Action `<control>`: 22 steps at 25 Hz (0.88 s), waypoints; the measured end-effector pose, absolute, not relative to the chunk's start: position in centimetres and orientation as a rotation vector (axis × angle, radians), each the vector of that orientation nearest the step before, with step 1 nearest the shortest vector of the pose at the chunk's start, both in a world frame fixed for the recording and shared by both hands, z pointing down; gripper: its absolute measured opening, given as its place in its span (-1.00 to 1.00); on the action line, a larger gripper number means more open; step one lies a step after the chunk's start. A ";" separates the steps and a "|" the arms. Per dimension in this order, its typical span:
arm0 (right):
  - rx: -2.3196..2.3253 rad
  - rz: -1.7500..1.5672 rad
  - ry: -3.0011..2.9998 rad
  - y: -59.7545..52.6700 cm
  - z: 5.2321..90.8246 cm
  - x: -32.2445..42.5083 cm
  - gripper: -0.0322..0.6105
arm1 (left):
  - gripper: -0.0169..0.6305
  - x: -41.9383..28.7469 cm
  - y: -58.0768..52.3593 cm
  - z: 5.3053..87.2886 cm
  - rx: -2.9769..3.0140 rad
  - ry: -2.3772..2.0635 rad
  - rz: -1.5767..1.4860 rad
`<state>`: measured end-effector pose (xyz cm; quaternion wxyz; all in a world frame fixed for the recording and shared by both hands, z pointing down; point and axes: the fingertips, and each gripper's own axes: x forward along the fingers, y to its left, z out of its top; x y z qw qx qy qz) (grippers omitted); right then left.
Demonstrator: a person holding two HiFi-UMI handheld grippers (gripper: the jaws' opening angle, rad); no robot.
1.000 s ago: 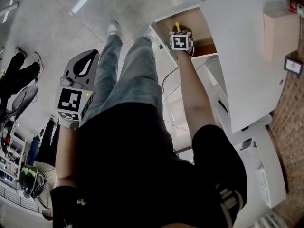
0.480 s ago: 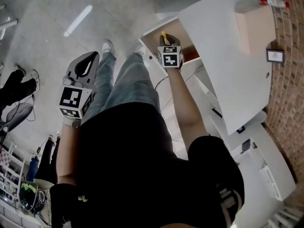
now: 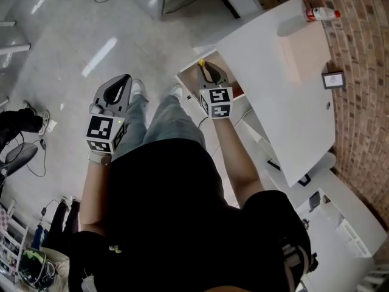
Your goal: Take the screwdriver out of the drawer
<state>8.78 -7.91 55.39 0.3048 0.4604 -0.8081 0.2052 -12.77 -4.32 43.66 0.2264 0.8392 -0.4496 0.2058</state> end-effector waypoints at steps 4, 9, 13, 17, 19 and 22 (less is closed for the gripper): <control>1.236 0.433 -2.254 -10.1 48.3 7.0 -0.66 | -0.93 -13.4 -6.2 40.2 2.370 -1.299 0.514; 1.261 0.357 -2.370 -11.1 40.1 5.3 -0.66 | -0.93 -14.6 -7.8 34.9 2.388 -1.351 0.325; 1.270 0.287 -2.449 -11.8 34.5 3.9 -0.66 | -0.93 -15.1 -8.7 30.7 2.452 -1.389 0.269; 1.298 0.258 -2.536 -12.1 29.0 3.0 -0.66 | -0.93 -16.1 -9.1 26.4 2.503 -1.459 0.237; 1.296 0.246 -2.581 -12.1 26.5 2.4 -0.66 | -0.93 -16.9 -9.2 24.6 2.502 -1.491 0.205; 1.293 0.198 -2.629 -12.2 23.3 1.5 -0.66 | -0.93 -18.0 -9.4 22.2 2.508 -1.514 0.133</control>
